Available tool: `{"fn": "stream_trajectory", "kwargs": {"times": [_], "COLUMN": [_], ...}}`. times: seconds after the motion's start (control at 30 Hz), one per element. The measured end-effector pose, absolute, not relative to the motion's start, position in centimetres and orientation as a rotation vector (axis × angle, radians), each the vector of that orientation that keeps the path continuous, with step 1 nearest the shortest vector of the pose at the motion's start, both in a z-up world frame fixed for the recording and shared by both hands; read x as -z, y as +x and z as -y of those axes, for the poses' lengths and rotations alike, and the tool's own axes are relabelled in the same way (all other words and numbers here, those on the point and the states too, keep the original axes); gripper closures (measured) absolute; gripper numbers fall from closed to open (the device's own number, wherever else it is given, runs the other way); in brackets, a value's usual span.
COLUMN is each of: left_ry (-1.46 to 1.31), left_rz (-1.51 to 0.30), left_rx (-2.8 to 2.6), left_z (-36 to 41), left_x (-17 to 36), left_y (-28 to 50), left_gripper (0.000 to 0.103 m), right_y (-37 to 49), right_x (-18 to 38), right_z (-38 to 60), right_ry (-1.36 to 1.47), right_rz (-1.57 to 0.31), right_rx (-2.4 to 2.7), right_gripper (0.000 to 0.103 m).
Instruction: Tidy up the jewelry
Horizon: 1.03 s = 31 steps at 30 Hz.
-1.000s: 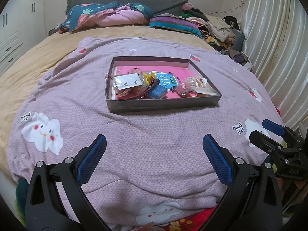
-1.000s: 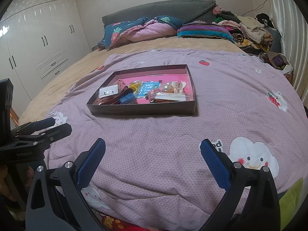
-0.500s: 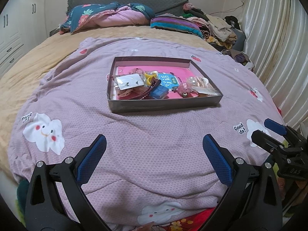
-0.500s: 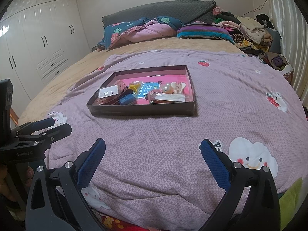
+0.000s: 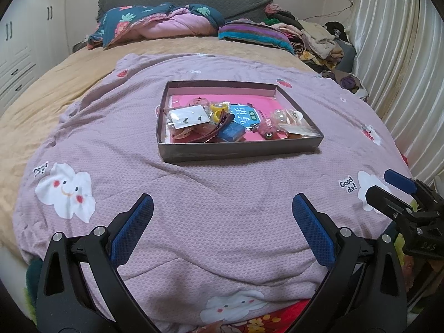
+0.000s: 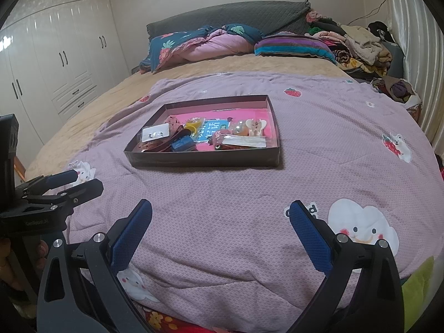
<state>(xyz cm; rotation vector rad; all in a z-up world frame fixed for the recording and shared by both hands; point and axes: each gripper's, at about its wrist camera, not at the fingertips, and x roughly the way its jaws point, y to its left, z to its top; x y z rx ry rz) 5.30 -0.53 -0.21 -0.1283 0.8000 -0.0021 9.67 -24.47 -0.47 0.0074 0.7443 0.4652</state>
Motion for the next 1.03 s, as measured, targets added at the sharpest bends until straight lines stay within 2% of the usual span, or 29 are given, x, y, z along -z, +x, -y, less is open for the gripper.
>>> {"fn": "stream_trajectory", "kwargs": {"times": [0.77, 0.93, 1.03], "left_ry": [-0.147, -0.248, -0.271], "left_rz": [-0.864, -0.885, -0.867], "left_rx": [-0.062, -0.185, -0.33], "left_z": [-0.8, -6.9, -12.6], "left_x": [2.2, 3.1, 3.4], "left_y": [6.8, 9.7, 12.1], "left_gripper": [0.009, 0.009, 0.009], "right_y": [10.3, 14.0, 19.6], "right_x": [0.9, 1.5, 2.7], "right_z": [24.5, 27.3, 31.8], "right_ry": [-0.009, 0.042, 0.088], "right_rz": [-0.75, -0.765, -0.779], "right_rx": [-0.431, -0.356, -0.208], "right_gripper": [0.004, 0.004, 0.004]}}
